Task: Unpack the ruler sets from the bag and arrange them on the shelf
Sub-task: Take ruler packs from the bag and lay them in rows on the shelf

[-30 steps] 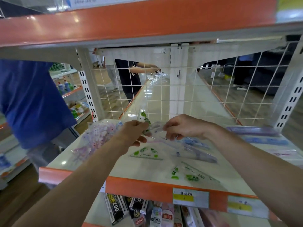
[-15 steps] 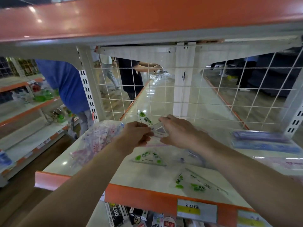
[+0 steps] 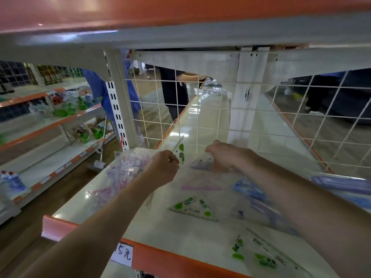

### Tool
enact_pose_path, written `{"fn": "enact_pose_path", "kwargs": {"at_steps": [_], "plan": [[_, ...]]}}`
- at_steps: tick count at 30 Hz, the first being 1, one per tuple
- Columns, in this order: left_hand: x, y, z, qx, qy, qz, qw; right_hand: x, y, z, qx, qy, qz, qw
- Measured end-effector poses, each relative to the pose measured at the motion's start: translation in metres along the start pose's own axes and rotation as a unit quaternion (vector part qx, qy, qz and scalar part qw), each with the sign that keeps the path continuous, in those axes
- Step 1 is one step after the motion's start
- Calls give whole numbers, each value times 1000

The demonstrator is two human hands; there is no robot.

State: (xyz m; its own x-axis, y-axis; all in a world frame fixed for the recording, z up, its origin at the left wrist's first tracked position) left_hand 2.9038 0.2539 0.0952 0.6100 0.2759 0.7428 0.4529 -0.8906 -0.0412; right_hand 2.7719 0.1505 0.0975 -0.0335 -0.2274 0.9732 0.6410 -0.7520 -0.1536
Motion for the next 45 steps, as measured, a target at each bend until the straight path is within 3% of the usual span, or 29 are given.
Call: {"fn": "enact_pose_path", "kwargs": {"at_steps": [10,14,16,18,21,23,33,39,45], "plan": [[0,3,13,16,-23,22,999,-10,26,-2,-31,-18,46,998],[-4,0,14,48,-90,45,994,0,8,-2,-12,24,17,999],[-6,-2,13,60,-146,54,986,8,-2,3,16,112,-31,993],[-8,-7,11,58,-189,68,978,10,-13,10,43,267,-57,961],[-13,-14,7,44,-223,89,970,-1,-29,25,46,443,3,895],[-15,-20,5,42,-238,102,965,-3,-36,30,48,468,16,882],[-6,-37,9,42,-278,103,954,13,-57,33,55,400,-42,914],[-10,-47,17,72,-334,110,933,8,-77,51,59,218,-72,971],[-8,-56,14,90,-354,103,925,7,-96,69,68,114,-103,986]]}}
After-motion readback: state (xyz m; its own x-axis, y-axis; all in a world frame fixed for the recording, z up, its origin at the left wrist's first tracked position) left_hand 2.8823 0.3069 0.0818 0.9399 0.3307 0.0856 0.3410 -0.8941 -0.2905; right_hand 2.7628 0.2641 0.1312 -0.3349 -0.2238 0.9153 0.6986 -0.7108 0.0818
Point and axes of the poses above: each hand's wrist, its own y-axis towards the middle knuckle, its own x-axis out of the back of the hand, z = x × y, the point moved 7 cm from there along y, towards the middle knuckle, and after that the axes turned 10 degrees about y, right-handed, at the moved point
